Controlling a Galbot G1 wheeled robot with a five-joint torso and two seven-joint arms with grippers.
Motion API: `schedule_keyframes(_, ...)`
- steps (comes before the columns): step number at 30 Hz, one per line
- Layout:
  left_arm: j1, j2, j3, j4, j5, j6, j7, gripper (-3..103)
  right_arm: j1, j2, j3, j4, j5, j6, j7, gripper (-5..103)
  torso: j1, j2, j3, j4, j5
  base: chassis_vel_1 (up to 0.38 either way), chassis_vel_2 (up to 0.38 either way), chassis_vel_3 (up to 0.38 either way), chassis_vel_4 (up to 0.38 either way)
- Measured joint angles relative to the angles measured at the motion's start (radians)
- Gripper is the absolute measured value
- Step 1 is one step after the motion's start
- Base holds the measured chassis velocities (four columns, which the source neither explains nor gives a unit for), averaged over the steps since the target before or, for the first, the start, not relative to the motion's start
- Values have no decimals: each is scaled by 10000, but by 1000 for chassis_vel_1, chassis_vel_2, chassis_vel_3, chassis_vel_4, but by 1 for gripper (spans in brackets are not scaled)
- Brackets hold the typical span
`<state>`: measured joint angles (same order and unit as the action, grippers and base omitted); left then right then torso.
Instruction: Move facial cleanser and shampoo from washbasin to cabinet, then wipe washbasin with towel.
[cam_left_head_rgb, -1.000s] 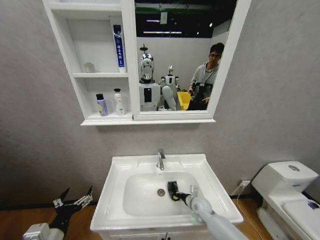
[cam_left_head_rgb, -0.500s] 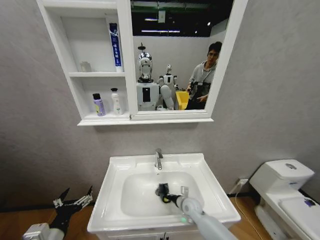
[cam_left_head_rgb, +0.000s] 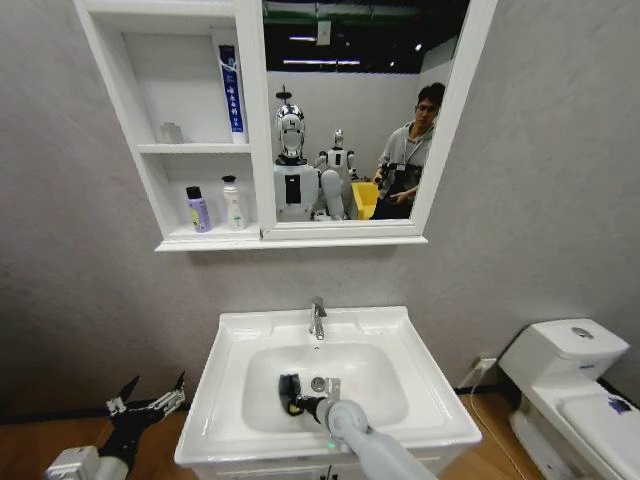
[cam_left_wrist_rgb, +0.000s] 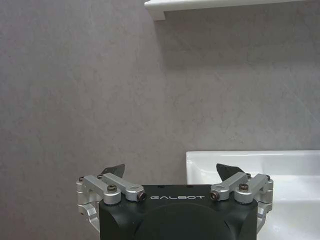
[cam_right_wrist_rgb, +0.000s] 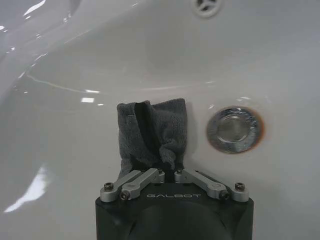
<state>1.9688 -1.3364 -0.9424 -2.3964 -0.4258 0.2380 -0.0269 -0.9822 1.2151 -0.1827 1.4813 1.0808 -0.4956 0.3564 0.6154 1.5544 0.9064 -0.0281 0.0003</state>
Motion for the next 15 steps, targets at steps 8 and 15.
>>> schedule_keyframes(8,-1,0,0,0,0,0,0,100,-444,-1657,888,498,-264,-152,286,3,-1,2,-2,-2,-3,0,0,0,0)
schedule_keyframes(15,0,0,0,0,0,0,0,100,-929,-2367,1263,1002,-841,-125,759,3,-2,2,-1,2,1,0,0,0,0)
